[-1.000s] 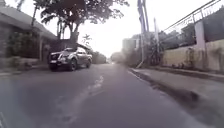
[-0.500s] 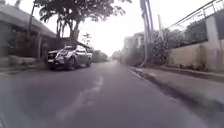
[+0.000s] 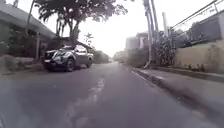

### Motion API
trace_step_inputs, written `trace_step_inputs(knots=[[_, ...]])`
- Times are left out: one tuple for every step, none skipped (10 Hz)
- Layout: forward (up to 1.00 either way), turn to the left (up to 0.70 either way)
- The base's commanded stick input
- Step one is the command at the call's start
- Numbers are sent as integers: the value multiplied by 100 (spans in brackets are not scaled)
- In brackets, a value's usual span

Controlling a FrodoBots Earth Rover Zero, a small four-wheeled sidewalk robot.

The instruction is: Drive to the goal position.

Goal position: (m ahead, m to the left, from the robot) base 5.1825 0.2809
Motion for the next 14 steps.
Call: trace_step_inputs(knots=[[100,0],[100,0],[100,0],[100,0],[100,0],[100,0],[100,0],[100,0],[100,0],[100,0],[100,0],[100,0],[100,0],[100,0]])
